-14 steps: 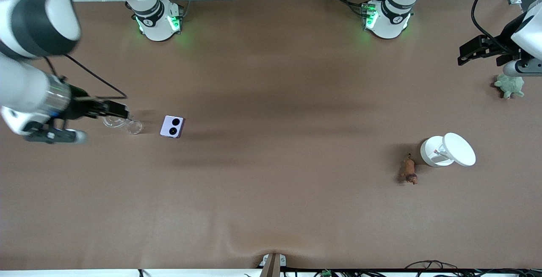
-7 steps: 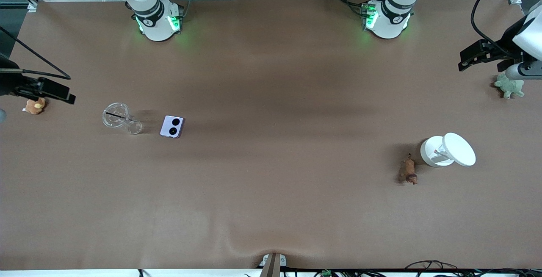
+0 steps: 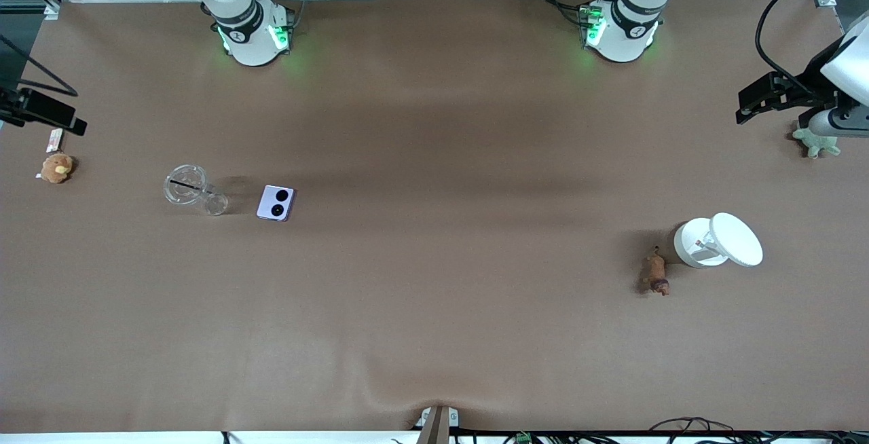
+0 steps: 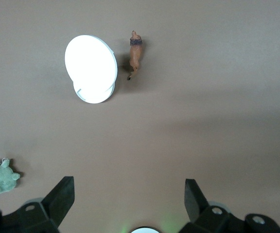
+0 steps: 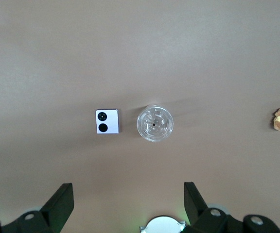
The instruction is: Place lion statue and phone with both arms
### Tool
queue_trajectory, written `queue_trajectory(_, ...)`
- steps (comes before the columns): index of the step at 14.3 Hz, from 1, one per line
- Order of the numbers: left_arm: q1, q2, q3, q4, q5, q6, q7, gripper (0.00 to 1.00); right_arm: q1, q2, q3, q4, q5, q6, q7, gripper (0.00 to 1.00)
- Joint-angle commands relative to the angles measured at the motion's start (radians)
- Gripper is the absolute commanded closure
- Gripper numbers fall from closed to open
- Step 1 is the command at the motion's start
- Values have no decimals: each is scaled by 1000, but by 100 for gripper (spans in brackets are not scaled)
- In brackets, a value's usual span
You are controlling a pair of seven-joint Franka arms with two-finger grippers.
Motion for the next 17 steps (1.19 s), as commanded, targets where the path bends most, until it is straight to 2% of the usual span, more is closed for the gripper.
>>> queue_trajectory(1, 5, 4, -7, 10, 8, 3, 11, 0, -13, -180, 19, -260, -16, 118, 43, 0)
queue_trajectory(4, -2, 2, -16, 16, 9, 1, 11, 0, -14, -182, 22, -267, -23, 115, 88, 0)
queue_trajectory(7, -1, -1, -21, 16, 9, 1, 11, 0, 2, -185, 31, -270, -65, 114, 77, 0)
queue_trajectory(17, 4, -1, -21, 16, 9, 0, 10, 0, 1, -183, 30, -264, -66, 114, 26, 0)
